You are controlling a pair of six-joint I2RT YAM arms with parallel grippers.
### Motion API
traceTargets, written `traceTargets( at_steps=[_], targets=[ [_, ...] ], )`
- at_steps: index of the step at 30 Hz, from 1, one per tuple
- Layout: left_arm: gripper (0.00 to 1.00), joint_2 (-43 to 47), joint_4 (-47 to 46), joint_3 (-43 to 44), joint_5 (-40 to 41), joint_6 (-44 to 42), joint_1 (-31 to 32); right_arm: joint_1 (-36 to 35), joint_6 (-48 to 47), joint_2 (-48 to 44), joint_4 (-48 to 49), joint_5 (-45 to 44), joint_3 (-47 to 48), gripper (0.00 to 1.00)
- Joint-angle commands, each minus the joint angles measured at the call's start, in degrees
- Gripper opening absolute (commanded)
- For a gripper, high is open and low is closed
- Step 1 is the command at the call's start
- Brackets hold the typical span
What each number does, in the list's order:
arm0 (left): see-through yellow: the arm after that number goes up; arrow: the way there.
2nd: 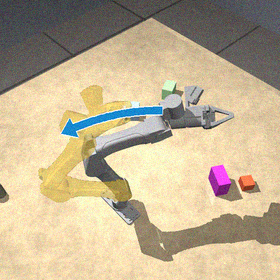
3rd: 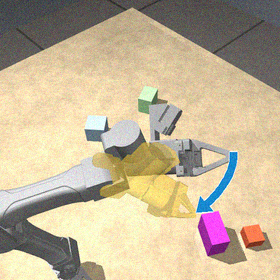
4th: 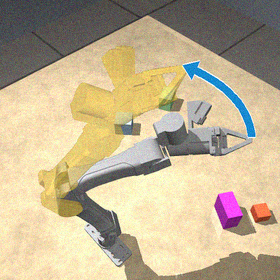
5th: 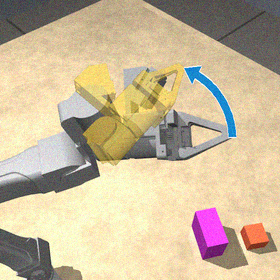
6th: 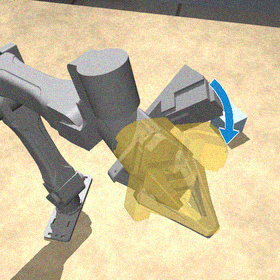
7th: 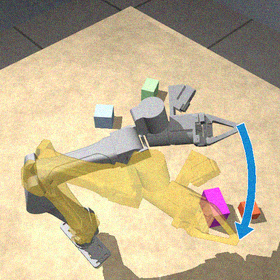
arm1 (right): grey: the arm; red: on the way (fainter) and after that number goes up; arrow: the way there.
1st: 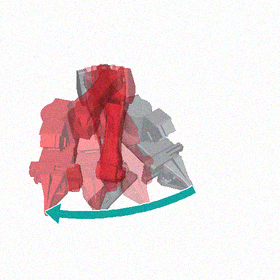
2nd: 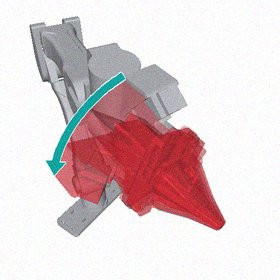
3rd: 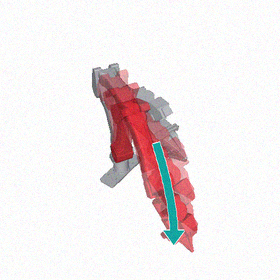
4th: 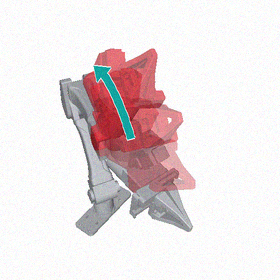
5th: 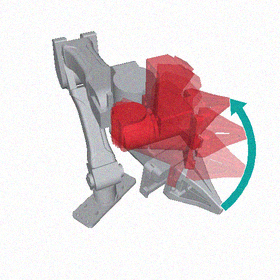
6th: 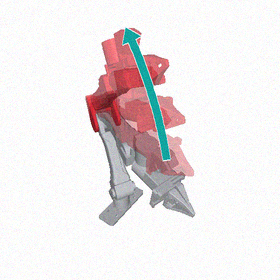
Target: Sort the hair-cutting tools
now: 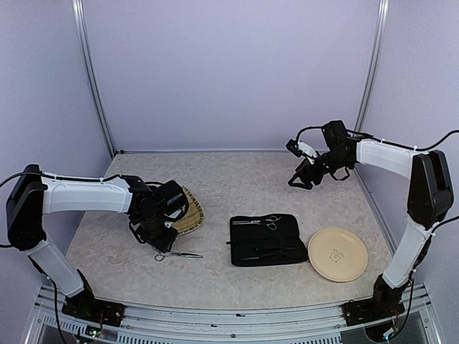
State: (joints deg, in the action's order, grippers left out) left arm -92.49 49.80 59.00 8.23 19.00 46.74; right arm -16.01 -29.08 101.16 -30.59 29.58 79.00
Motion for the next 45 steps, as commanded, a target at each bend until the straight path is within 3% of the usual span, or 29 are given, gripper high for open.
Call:
traceTargets(
  at_steps=[1, 8, 30, 45],
  targets=[
    [0.43, 0.7, 3.0, -2.5, -1.3, -0.8, -0.2, -0.3, -0.1, 0.9, -1.5, 1.5, 1.6, 0.75],
    [0.34, -1.6, 1.9, -3.6, -3.4, -2.4, 2.3, -0.2, 0.0, 1.7, -2.0, 1.9, 1.9, 0.73],
    [0.3, -8.0, -0.8, -2.0, -4.7, -3.4, 7.7, -0.3, -0.3, 2.4, -2.5, 2.5, 2.2, 0.72],
    [0.43, -9.2, -4.5, 1.8, 0.1, -6.5, 13.0, -0.4, -0.1, 3.4, -3.3, 3.4, 2.7, 0.71]
  ],
)
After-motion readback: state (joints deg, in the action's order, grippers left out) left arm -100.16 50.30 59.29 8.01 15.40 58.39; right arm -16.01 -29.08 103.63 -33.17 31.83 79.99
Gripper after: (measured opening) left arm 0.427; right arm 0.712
